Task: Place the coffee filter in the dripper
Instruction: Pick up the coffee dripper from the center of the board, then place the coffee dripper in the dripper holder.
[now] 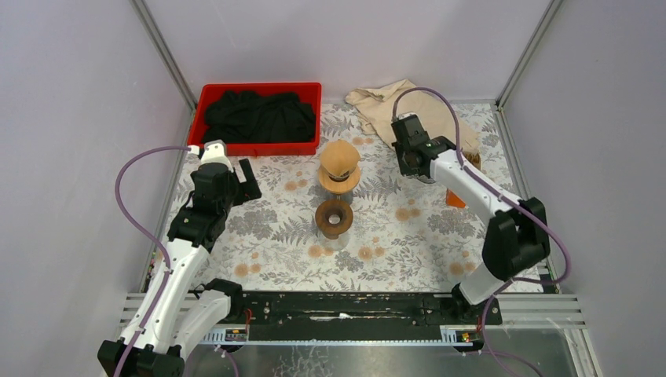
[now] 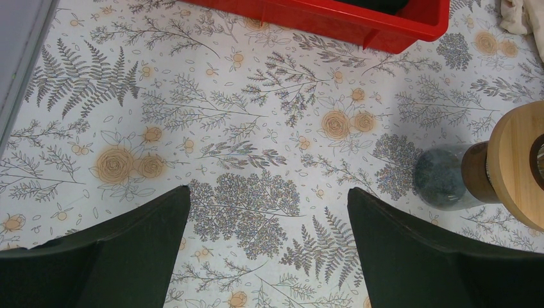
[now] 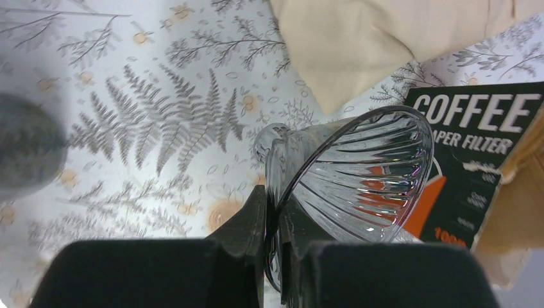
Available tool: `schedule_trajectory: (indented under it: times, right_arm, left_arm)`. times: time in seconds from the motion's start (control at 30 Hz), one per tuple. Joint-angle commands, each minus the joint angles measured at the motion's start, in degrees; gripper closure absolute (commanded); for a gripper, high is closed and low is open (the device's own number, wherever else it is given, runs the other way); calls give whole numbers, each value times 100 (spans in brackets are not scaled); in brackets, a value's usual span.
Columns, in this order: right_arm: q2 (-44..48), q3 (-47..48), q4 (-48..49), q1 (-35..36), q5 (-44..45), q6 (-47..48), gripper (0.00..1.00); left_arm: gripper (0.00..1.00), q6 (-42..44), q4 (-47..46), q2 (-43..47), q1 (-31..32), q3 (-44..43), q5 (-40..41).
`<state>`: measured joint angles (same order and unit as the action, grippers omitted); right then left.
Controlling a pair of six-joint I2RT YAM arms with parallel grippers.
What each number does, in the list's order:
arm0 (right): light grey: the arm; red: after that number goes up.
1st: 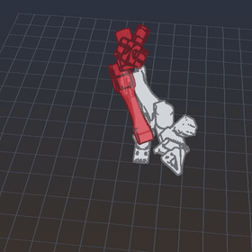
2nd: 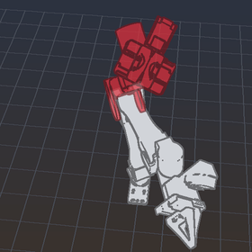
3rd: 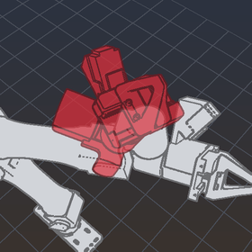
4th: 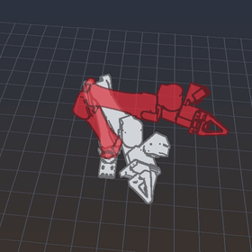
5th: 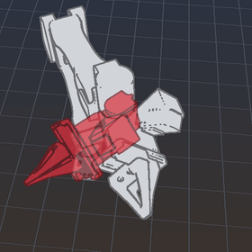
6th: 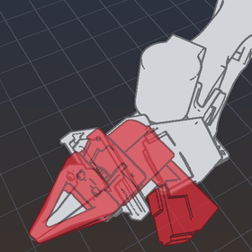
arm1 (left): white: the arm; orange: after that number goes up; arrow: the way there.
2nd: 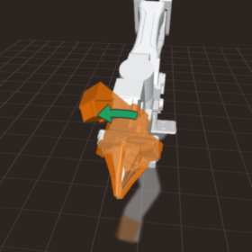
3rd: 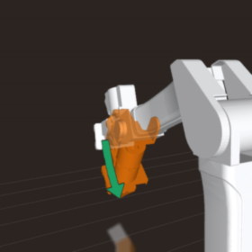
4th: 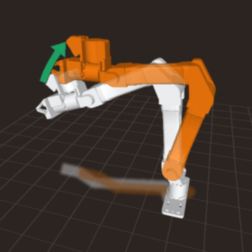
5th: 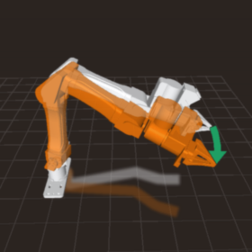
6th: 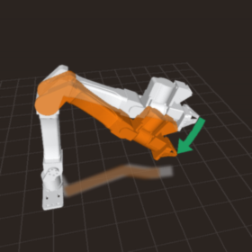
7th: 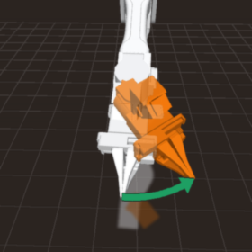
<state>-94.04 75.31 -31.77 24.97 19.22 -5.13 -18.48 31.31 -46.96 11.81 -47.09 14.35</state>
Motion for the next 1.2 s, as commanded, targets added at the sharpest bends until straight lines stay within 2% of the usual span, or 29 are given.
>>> schedule_trajectory:
  times: [0.0, 0.23, 0.67, 0.97, 1.17]
  right_arm:
    - [632, 376, -753, 537, 476, 137, 99]
    - [1351, 632, -1449, 1361, 507, 218, 99]
    - [1863, 1088, -2074, 2523, 217, 627, 100]
    - [1965, 1243, -2037, 3514, -74, 981, 99]
    - [1609, 1536, -2073, 4274, 49, 1355, 99]
  left_arm:
    - [0, 31, -275, 25, -43, 5, 3]
    - [0, 30, -275, 37, -48, 6, -27]
    - [0, 29, -275, -34, -48, 7, -57]
    - [0, 29, -283, -51, -48, 7, -68]
    - [0, 39, -283, -22, -48, 9, -66]
